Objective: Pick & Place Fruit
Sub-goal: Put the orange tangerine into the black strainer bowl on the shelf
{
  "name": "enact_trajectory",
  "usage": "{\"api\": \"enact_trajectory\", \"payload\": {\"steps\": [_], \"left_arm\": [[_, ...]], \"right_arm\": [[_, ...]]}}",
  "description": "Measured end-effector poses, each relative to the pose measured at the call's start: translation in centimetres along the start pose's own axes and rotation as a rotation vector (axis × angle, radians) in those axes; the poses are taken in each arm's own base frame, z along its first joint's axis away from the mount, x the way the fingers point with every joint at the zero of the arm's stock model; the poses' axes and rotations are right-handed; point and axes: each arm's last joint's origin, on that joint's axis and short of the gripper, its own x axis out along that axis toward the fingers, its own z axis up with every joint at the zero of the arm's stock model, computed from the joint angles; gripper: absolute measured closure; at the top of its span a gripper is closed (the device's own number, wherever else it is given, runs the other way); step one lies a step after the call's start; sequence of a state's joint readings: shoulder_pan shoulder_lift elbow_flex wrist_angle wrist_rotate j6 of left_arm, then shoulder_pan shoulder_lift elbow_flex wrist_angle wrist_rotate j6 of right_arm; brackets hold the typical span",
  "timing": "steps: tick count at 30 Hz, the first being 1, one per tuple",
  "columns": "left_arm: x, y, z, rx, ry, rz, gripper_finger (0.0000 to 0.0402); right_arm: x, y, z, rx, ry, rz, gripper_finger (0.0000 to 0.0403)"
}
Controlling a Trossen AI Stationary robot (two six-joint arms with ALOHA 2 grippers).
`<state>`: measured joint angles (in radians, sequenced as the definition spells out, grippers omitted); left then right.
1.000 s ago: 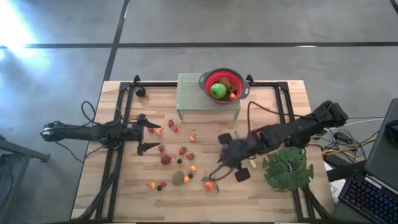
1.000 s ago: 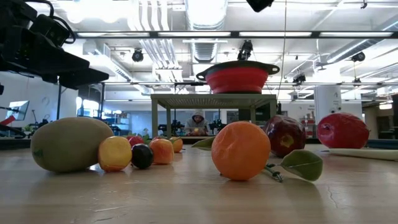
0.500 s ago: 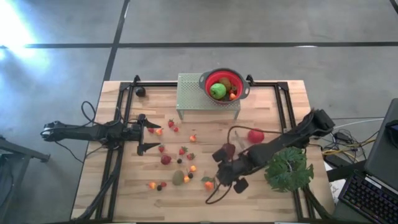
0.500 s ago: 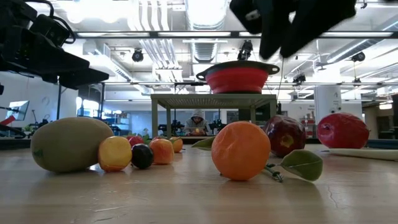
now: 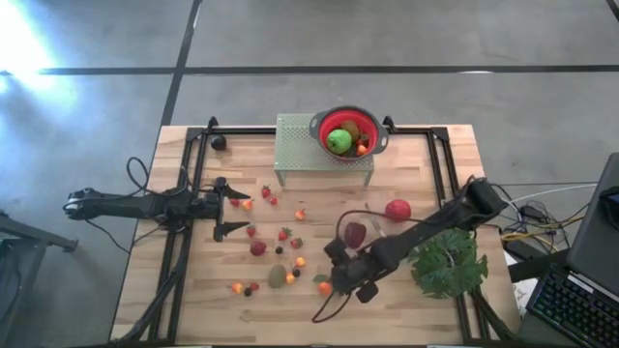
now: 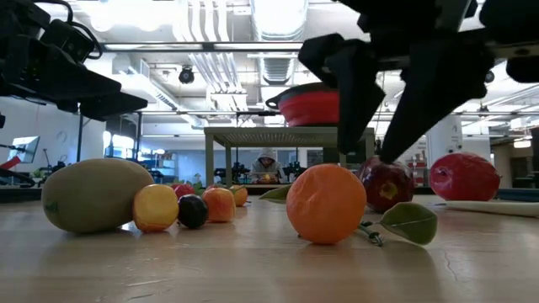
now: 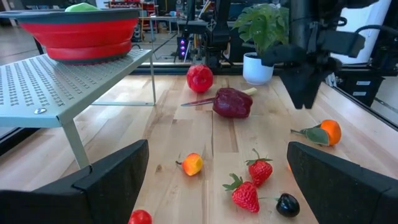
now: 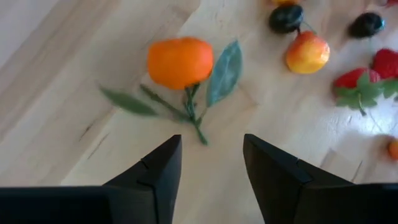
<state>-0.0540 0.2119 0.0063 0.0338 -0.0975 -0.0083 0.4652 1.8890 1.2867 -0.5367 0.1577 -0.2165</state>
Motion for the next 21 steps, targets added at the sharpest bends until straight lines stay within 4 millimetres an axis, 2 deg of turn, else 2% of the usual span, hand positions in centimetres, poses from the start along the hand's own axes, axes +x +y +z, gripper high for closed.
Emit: {"api": "enact_trajectory", "payload": {"steps": [5, 12, 17, 21], "left_arm": [[0.0, 0.0, 0.0, 0.0, 0.001, 0.0, 0.0014], [0.0, 0.0, 0.0, 0.0, 0.003, 0.0, 0.0014], [0.0, 0.0, 0.0, 0.001, 0.004, -0.001, 0.0014], [0.0, 0.0, 0.0, 0.001, 0.004, 0.0, 0.0014]], "right_arm": [[1.5, 0.2, 0.1, 0.0, 0.0, 0.0, 0.0236], [4.2, 0.8, -0.6, -0.012, 0.07, 0.015, 0.0266], [4.7, 0.9, -0.7, -0.013, 0.083, 0.015, 0.0298], [4.6, 0.9, -0.7, 0.003, 0.08, 0.02, 0.0339]]}}
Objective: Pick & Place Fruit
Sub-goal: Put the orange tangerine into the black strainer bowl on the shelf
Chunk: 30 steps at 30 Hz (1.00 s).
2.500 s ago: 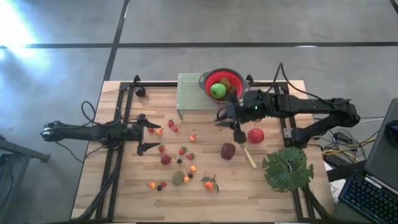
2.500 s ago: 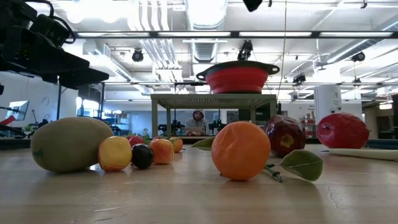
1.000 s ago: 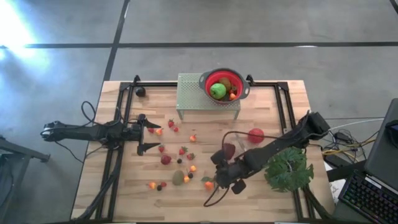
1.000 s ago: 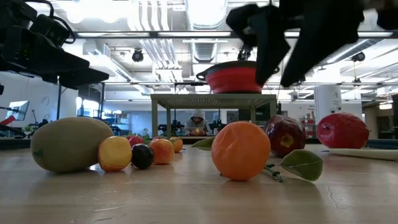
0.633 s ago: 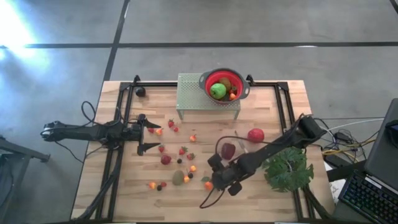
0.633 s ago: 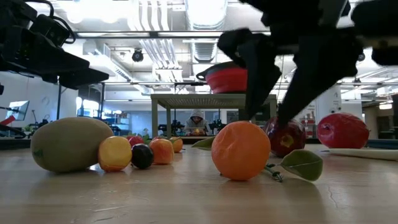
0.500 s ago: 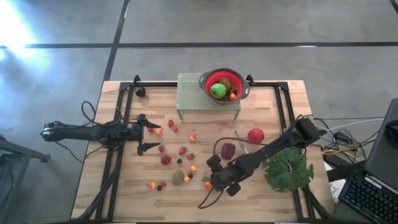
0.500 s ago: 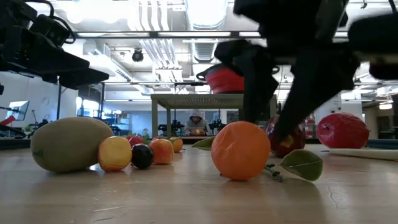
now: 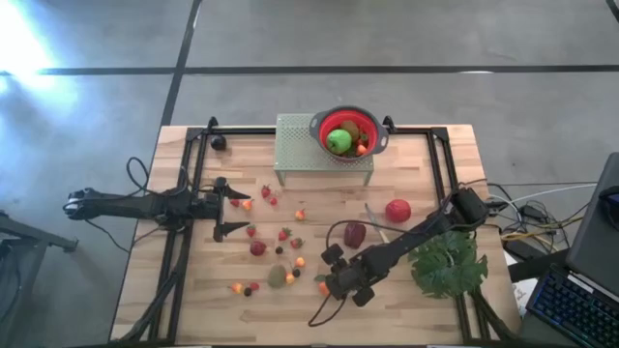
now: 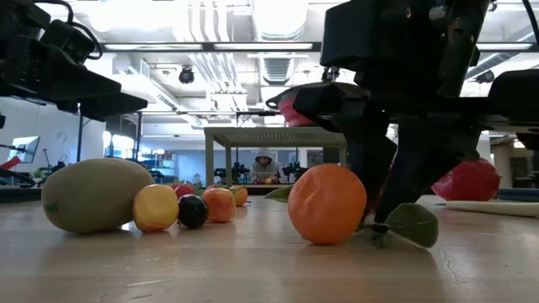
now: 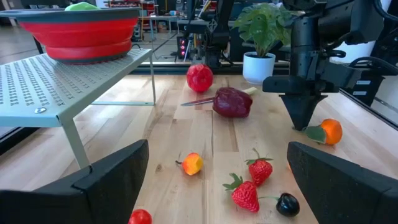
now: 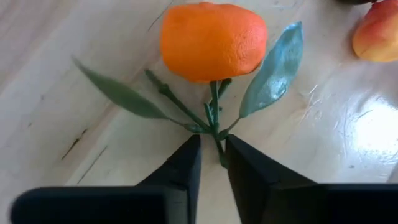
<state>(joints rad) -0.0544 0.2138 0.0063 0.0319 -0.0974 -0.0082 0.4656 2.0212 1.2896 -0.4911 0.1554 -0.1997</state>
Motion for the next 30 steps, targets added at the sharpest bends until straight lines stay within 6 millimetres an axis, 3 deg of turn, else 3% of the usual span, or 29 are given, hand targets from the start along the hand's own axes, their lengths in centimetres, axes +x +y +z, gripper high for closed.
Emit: {"api": "enact_trajectory", "payload": {"steps": [5, 15, 30], "left_arm": [[0.0, 0.0, 0.0, 0.0, 0.0, 0.0, 0.0014], [0.0, 0.0, 0.0, 0.0, 0.001, 0.0, 0.0014], [0.0, 0.0, 0.0, 0.0, -0.001, 0.0, 0.0014]], "right_arm": [[0.0, 0.1, 0.0, 0.009, -0.004, 0.024, 0.0389], [-0.6, -0.1, 0.2, 0.038, -0.018, 0.045, 0.0394], [-7.0, -1.4, 0.7, 0.06, -0.136, -0.038, 0.0395]]}}
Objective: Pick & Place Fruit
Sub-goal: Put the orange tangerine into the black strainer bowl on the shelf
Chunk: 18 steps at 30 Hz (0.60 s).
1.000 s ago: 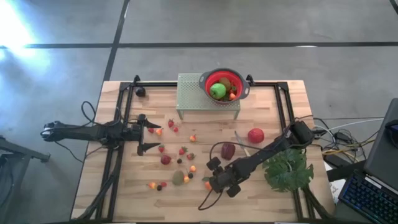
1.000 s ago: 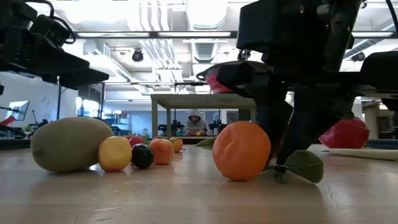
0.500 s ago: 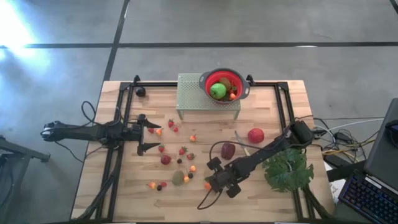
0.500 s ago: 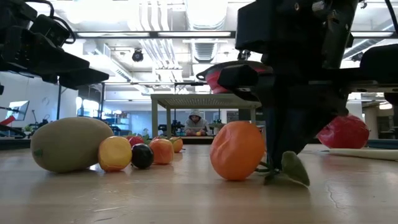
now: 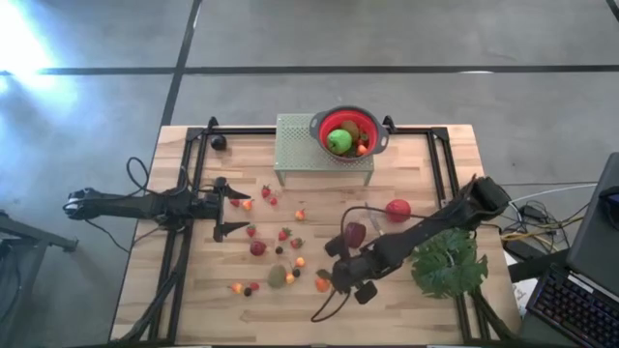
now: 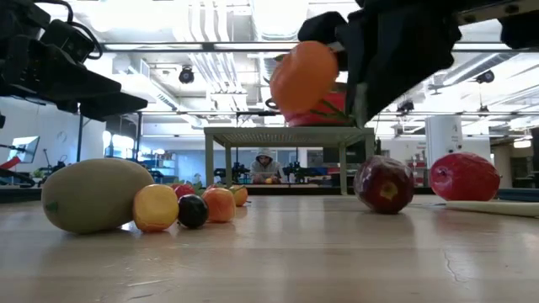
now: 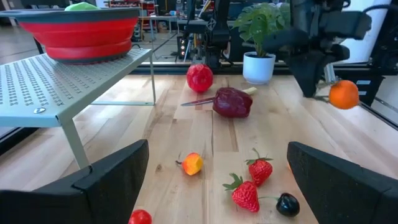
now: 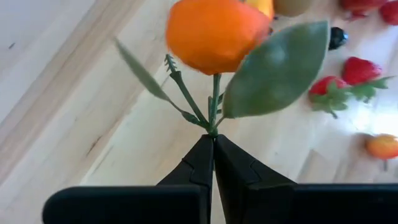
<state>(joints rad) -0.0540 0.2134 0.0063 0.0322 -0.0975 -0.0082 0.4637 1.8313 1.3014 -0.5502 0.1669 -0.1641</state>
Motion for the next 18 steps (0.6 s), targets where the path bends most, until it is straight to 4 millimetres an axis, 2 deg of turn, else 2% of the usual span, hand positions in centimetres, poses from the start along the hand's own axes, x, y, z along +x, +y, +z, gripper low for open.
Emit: {"api": "enact_trajectory", "payload": {"steps": [18], "left_arm": [[0.0, 0.0, 0.0, 0.0, 0.0, 0.0, 0.0014]], "right_arm": [[-5.8, -1.3, 0.0, -0.008, -0.076, -0.121, 0.0395]]}}
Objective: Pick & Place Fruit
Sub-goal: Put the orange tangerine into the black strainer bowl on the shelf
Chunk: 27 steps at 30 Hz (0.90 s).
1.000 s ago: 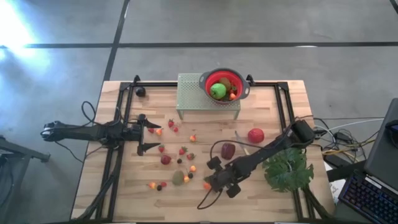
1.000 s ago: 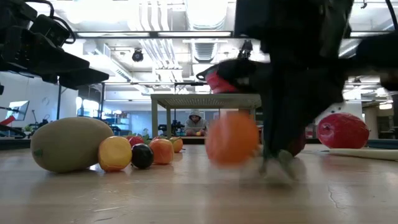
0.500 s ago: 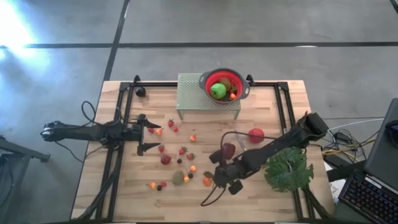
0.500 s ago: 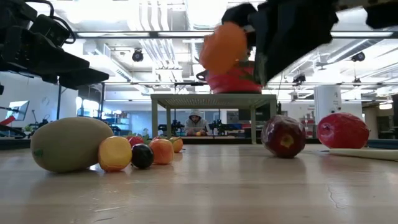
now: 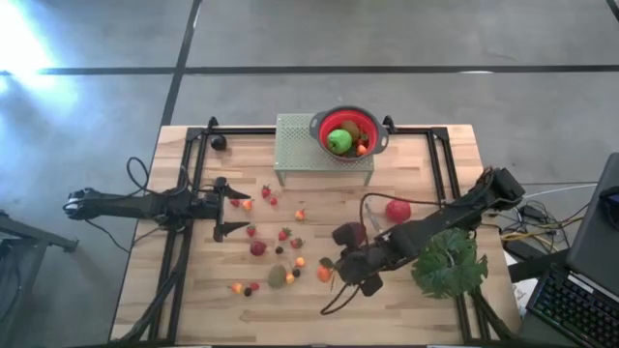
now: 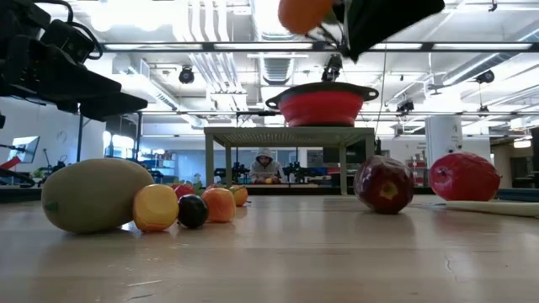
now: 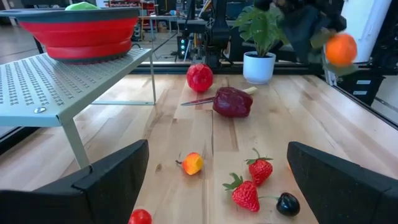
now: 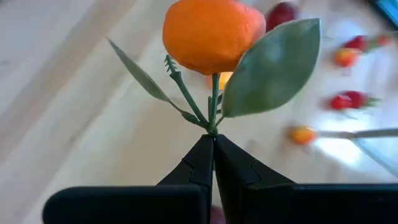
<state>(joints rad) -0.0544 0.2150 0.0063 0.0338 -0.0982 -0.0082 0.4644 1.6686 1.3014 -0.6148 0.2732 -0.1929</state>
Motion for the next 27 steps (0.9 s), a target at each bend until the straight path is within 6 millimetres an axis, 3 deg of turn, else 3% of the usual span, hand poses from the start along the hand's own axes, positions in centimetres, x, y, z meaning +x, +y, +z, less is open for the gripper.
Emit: {"api": "enact_trajectory", "payload": {"steps": [10, 20, 27], "left_arm": [[0.0, 0.0, 0.0, 0.0, 0.0, 0.0, 0.0014], [0.0, 0.0, 0.0, 0.0, 0.0, 0.0, 0.0014], [0.0, 0.0, 0.0, 0.0, 0.0, 0.0, 0.0014]], "right_arm": [[-5.4, -4.1, -0.9, 0.039, -0.073, -0.162, 0.0395], [-9.9, -11.8, -4.4, 0.193, -0.107, -0.357, 0.0394], [-11.6, -16.7, -7.4, 0.307, -0.083, -0.515, 0.0394]]}}
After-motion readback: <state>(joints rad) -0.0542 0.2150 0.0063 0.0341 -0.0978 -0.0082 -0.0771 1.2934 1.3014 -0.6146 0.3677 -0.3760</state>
